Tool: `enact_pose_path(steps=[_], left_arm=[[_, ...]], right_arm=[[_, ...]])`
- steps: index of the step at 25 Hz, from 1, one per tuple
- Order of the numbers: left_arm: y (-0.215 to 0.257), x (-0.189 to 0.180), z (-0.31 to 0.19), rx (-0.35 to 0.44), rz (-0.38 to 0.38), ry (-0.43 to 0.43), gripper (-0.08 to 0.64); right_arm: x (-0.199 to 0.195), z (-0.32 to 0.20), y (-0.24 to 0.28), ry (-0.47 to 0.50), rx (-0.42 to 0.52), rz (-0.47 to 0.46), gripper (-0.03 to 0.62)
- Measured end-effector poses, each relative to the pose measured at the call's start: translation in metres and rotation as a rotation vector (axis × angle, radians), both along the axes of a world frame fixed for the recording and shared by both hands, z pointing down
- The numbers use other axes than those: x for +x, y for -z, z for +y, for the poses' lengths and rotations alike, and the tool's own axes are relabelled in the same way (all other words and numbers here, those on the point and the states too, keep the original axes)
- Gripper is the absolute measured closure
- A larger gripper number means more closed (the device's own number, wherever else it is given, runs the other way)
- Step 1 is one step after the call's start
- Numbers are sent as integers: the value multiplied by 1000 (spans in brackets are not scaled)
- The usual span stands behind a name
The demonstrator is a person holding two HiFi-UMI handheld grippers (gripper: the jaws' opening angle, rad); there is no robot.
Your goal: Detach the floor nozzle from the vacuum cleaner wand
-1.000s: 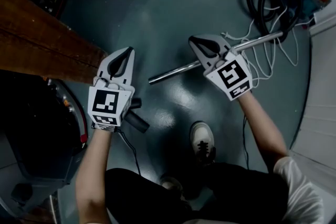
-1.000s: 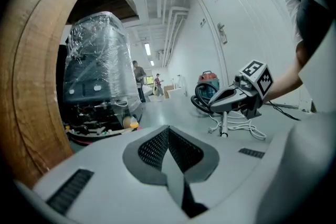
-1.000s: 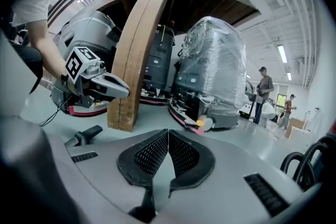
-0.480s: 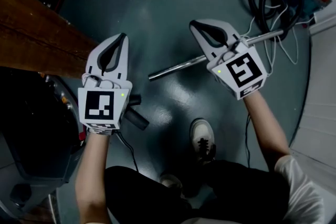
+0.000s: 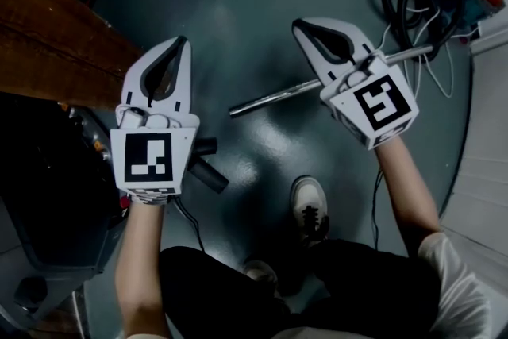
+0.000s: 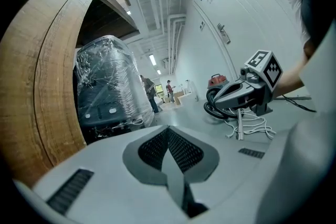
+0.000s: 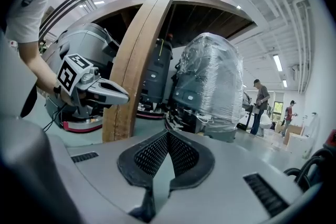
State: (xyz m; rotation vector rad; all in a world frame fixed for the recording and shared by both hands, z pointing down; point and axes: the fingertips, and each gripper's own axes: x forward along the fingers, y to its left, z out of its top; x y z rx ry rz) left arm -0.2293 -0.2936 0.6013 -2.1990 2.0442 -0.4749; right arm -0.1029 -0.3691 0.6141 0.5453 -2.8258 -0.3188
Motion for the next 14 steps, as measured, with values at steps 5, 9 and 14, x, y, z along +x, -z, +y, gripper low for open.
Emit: enact_pose_path(steps=[5,9,14], left_arm=[[3,6,-1,3,-28,-16,558],[0,11,-3,-7,-36,-28,558],[-10,11,-5,-24,-49,-35,558]], right_arm=[[-1,0,0,0,1,1,565],[0,-3,-4,-5,-2,7,565],[-1,-6,-11,-8,-6,16,565]])
